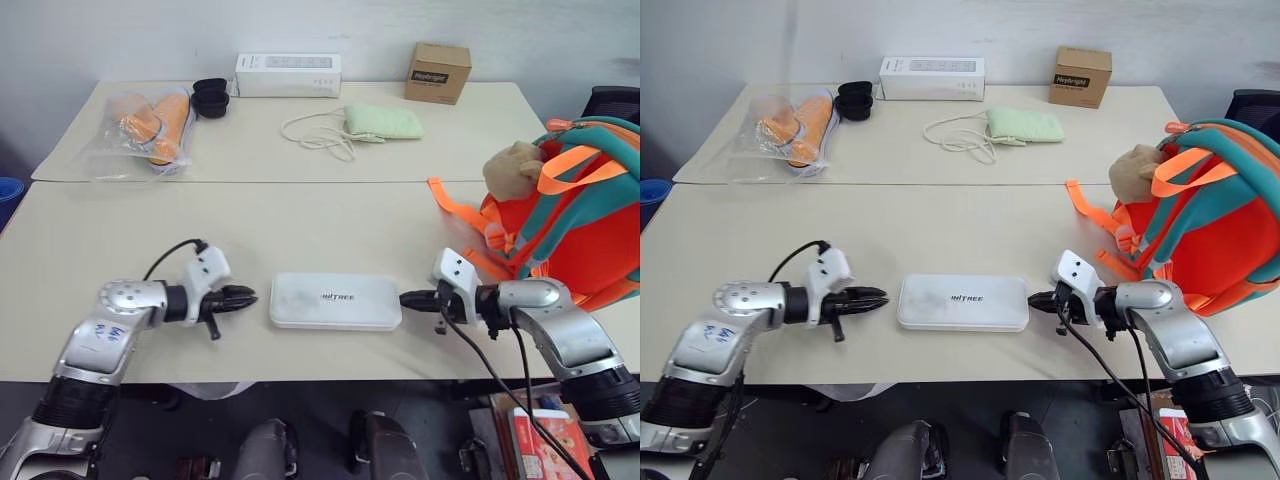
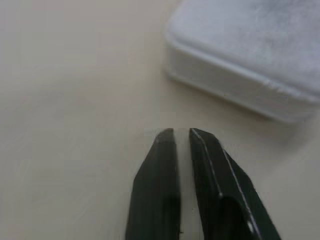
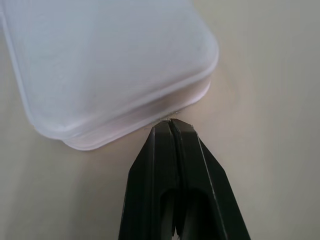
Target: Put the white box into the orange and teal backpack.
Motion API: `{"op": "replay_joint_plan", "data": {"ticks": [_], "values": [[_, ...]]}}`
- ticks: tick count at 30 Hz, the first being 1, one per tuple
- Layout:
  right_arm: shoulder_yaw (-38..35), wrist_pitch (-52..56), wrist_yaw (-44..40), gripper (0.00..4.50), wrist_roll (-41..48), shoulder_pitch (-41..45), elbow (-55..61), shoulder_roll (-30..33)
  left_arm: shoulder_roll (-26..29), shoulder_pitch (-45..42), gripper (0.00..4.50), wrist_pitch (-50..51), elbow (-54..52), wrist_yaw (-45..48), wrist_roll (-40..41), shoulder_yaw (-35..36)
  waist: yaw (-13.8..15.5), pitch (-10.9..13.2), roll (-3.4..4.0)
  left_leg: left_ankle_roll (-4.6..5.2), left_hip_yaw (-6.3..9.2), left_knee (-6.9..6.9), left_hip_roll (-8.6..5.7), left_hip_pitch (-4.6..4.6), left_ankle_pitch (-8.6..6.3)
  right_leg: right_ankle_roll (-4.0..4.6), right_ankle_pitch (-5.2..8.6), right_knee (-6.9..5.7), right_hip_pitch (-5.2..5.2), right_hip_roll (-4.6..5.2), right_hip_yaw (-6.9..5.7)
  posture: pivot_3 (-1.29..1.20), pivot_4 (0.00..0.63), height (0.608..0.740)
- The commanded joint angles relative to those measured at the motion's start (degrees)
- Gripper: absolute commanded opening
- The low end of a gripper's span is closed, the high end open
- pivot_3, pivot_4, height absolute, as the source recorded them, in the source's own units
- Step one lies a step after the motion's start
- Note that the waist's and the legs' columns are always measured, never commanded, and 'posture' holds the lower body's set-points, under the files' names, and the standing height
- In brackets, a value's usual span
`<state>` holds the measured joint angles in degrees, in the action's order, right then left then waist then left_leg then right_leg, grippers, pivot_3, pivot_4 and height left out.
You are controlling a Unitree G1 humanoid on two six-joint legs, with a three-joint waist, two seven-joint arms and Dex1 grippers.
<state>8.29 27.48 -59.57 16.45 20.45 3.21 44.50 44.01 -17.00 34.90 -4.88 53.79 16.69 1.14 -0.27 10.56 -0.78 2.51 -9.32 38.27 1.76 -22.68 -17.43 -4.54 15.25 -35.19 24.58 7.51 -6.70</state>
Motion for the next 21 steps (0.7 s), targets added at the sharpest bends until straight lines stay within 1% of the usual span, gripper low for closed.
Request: {"op": "replay_joint_plan", "data": {"ticks": [1, 3, 5, 8, 9, 10, 13, 17, 18, 21], "values": [[-1.72, -0.98, -0.64, 0.00, -0.22, 0.04, 1.12, 1.01, 0.90, -1.85, 1.83, 11.47, -0.72, 3.25, 10.36, 6.13, 0.10, 0.00, 0.00, 0.00, 0.00, 0.00, -0.01, 0.00, 0.00, 0.00, 0.00, 0.00, 0.00, 0.01, 0.01, 0.00, 0.150, 0.740], [-1.68, -1.30, -0.76, 0.00, -0.42, 0.01, 0.96, 1.06, 0.01, -3.83, 2.49, 19.30, 0.29, 3.07, 16.16, 9.33, 0.16, 0.00, 0.00, 0.00, 0.03, 0.02, -0.01, -0.02, 0.00, 0.00, 0.00, 0.00, 0.00, 0.01, -0.01, 0.00, 0.150, 0.740], [-1.62, -1.28, -1.02, 0.00, -0.51, -0.10, 0.92, 1.02, -0.52, -5.26, 3.15, 25.12, 1.05, 1.68, 19.22, 10.79, 0.13, 0.00, 0.00, 0.00, 0.05, 0.05, -0.02, -0.03, 0.01, 0.00, 0.00, -0.03, -0.02, 0.00, -0.02, 0.00, 0.150, 0.740], [-0.81, -1.78, -2.32, 0.00, -0.64, -1.12, 1.50, 1.16, 1.88, -5.70, 4.06, 36.71, 1.09, 3.14, 23.80, 8.74, 0.04, 0.00, 0.00, -0.02, 0.04, 0.04, -0.03, 0.00, 0.03, 0.00, 0.00, -0.15, -0.03, -0.03, 0.00, 0.00, 0.150, 0.740], [-0.75, -1.92, -2.36, 0.00, -0.74, -1.34, 1.49, 1.05, 2.49, -5.67, 4.34, 38.97, 1.01, 3.42, 24.62, 7.92, -0.07, 0.00, 0.00, -0.03, 0.02, 0.03, -0.03, 0.01, 0.03, 0.00, 0.00, -0.30, -0.02, -0.05, 0.00, 0.00, 0.150, 0.740], [-0.60, -2.01, -2.22, 0.00, -0.87, -1.30, 1.37, 0.69, 2.37, -6.27, 4.47, 41.04, 2.34, 2.65, 24.43, 6.60, -0.12, 0.00, 0.00, -0.06, 0.00, 0.03, -0.01, 0.02, 0.04, 0.00, 0.01, -0.31, -0.02, -0.10, 0.00, 0.00, 0.150, 0.740], [0.13, -2.79, -1.79, 0.00, -1.50, -0.76, 0.77, -0.39, -0.09, -8.98, 4.47, 46.31, 7.34, 0.49, 24.92, 5.68, 0.01, 0.01, -0.02, -0.09, -0.07, 0.04, -0.03, 0.14, 0.08, 0.01, 0.02, -0.29, -0.04, -0.12, -0.02, 0.00, 0.150, 0.740], [0.48, -3.09, -1.59, 0.00, -1.98, 0.39, 0.21, -1.55, -4.02, -13.37, 4.47, 47.45, 13.84, -4.33, 21.96, 4.43, 0.34, 0.00, -0.03, -0.12, -0.07, 0.04, -0.06, 0.31, 0.12, 0.05, 0.04, -0.32, -0.15, -0.05, 0.04, 0.00, 0.150, 0.740], [0.46, -3.04, -1.65, 0.00, -2.09, 0.50, 0.16, -1.71, -4.49, -13.91, 4.47, 47.78, 14.59, -4.72, 21.90, 4.31, 0.34, 0.00, -0.03, -0.16, -0.04, 0.04, -0.08, 0.31, 0.13, 0.05, 0.04, -0.33, -0.15, -0.01, 0.08, 0.00, 0.150, 0.740], [0.91, -3.49, -1.70, 0.00, -2.90, 1.03, -0.33, -2.50, -5.77, -13.81, 4.47, 47.62, 13.24, -3.86, 22.11, -0.11, 0.29, -0.01, -0.01, -0.45, -0.04, 0.03, -0.09, 0.34, -0.02, 0.06, 0.05, -0.38, -0.15, 0.02, 0.20, 0.00, 0.150, 0.740]]}}
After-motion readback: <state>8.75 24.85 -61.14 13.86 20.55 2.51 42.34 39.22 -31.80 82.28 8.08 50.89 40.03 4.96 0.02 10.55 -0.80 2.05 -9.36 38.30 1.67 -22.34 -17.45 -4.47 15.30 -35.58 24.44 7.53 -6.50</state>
